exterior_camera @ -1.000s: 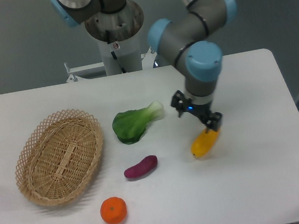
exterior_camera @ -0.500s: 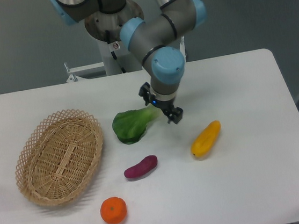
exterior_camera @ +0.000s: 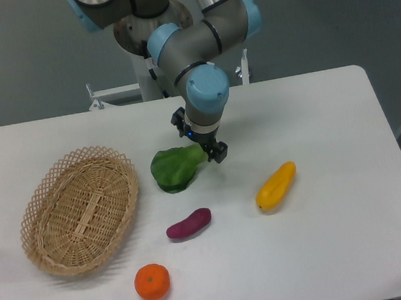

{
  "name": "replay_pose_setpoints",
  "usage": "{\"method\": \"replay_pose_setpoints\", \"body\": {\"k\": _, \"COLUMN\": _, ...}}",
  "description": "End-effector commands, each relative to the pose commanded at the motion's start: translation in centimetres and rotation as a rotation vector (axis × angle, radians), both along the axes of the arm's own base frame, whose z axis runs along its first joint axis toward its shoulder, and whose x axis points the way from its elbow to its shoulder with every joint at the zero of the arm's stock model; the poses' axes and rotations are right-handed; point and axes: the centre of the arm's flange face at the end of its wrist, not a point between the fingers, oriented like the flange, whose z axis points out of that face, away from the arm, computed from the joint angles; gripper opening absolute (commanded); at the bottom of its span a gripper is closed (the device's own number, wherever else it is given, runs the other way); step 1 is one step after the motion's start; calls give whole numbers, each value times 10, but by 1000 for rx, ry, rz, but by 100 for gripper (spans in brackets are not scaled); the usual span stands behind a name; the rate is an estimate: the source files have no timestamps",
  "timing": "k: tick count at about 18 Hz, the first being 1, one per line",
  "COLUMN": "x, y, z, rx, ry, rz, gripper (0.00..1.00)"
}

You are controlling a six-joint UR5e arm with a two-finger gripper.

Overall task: Pick up the green vegetable from the table
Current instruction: 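Lower the gripper and close it on the bok choy leaves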

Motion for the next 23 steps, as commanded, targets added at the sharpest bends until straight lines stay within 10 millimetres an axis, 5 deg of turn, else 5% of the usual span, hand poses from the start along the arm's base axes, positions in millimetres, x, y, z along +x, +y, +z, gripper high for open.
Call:
{"method": "replay_pose_setpoints", "body": {"k": 5, "x": 0, "y": 8, "z": -5, "rx": -5, "ry": 13, "rz": 14, "gripper": 77}}
{"method": "replay_pose_setpoints", "body": {"k": 13, "x": -5, "y": 12, "z": 2, "rx": 20, "ry": 46, "rz": 25, "gripper": 30}}
{"method": "replay_pose_setpoints", "body": {"k": 23, "x": -49, "y": 27, "z": 59, "rx": 4, "ry": 30, "rz": 41, "gripper": 28}}
